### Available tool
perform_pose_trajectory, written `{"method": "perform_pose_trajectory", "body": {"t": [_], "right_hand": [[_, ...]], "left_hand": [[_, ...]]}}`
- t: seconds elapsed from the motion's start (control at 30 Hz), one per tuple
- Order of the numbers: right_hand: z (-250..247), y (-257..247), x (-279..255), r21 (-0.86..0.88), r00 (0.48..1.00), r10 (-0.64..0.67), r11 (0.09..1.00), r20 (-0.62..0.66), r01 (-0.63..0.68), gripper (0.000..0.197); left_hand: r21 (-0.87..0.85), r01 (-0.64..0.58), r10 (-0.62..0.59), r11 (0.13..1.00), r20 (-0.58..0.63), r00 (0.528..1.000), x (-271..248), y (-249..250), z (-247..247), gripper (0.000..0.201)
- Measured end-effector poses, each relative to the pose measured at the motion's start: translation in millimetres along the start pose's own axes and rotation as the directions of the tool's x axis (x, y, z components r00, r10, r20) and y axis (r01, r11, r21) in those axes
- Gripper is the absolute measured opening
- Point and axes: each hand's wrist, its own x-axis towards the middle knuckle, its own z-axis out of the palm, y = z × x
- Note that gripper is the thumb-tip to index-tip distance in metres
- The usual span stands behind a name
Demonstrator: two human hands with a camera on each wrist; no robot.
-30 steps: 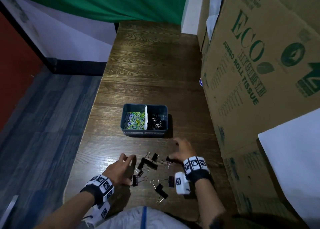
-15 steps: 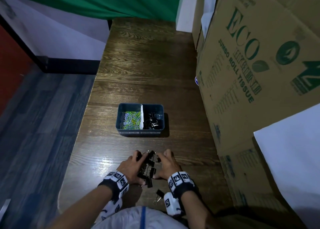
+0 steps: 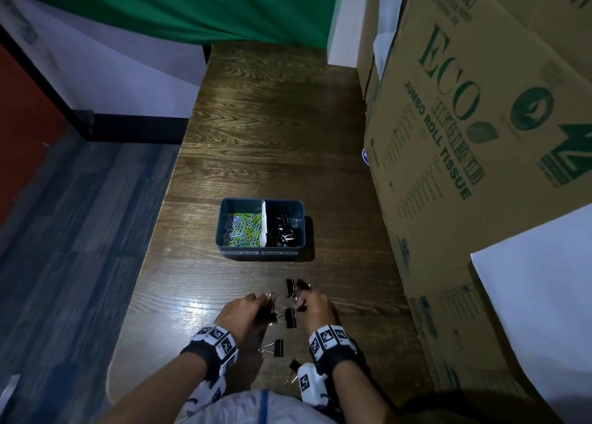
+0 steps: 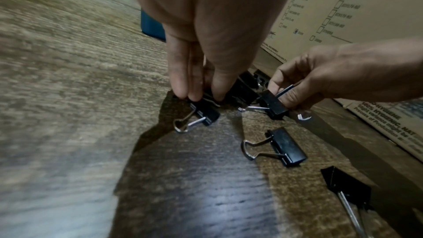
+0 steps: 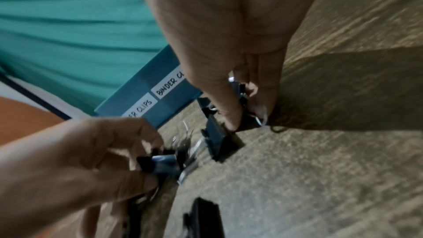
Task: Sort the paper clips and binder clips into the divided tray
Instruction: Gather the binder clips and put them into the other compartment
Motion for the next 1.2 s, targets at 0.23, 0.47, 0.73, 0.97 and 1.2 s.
{"method": "perform_pose_trajectory", "body": {"t": [0.23,0.47,0.73,0.97,1.2], "right_hand": [[-36.1,-5.1,1.2,0.098,0.996,0.083,0.992,-0.030,-0.080,0.013],[-107.3,-50.2,20.7,0.308,0.963,-0.132,0.930,-0.236,0.203,0.017],[-126.2,-68.4,35.2,0.398,0.873,-0.086,0.866,-0.479,0.303,0.019],[-48.4,-15.2,22.0,0.107,0.996,-0.060,0.993,0.067,0.052,0.072],[-13.1,-12.2,-0.5,-0.093,0.975,-0.165,0.979,0.152,0.180,0.093]], "left_hand": [[-0.084,0.021,-0.026,0.996,-0.057,0.998,-3.6,-1.4,9.4,0.057],[0.170,-0.053,0.048,0.984,0.034,0.998,-1.6,6.3,20.2,0.082],[0.139,-0.125,0.118,0.982,0.056,0.991,2.4,7.6,14.1,0.063],[0.049,-0.065,0.066,0.997,-0.003,0.998,1.7,5.8,14.5,0.047],[-0.192,-0.086,0.065,0.978,-0.111,0.992,-0.6,-5.7,15.1,0.043]]}}
